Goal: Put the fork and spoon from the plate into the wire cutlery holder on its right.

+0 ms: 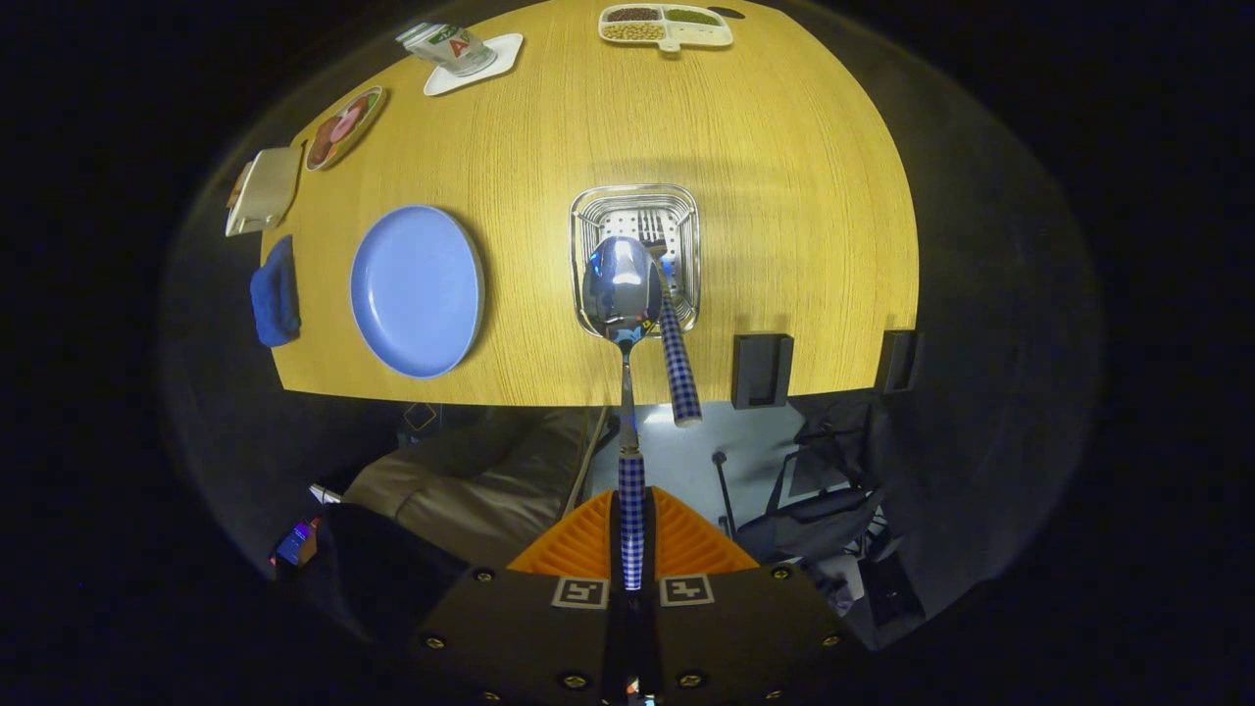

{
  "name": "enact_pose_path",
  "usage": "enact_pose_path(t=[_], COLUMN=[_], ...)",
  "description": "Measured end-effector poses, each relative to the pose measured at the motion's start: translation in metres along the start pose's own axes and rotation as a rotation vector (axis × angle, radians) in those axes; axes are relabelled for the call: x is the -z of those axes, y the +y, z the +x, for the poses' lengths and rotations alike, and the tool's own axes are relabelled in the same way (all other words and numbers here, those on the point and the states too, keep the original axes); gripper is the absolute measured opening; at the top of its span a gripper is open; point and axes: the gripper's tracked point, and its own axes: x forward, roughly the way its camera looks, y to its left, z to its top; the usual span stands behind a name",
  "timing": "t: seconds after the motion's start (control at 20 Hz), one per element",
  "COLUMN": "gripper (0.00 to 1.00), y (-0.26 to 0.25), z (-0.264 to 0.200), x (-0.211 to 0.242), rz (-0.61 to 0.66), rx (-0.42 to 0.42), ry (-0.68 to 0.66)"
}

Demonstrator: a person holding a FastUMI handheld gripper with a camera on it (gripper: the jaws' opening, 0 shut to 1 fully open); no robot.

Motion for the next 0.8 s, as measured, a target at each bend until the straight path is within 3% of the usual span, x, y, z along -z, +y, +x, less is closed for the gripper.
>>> enact_pose_path(t=[0.2, 0.65, 0.8], gripper=[0.05, 0.04, 0.05], y=[-0.004, 0.008, 0.002], z=[0.002, 0.012, 0.019], x=[-0.002, -0.017, -0.025], rz=[-0.010, 0.066, 0.066], rx=[0.010, -0.084, -0.072], ry=[0.056, 0.193, 0.228])
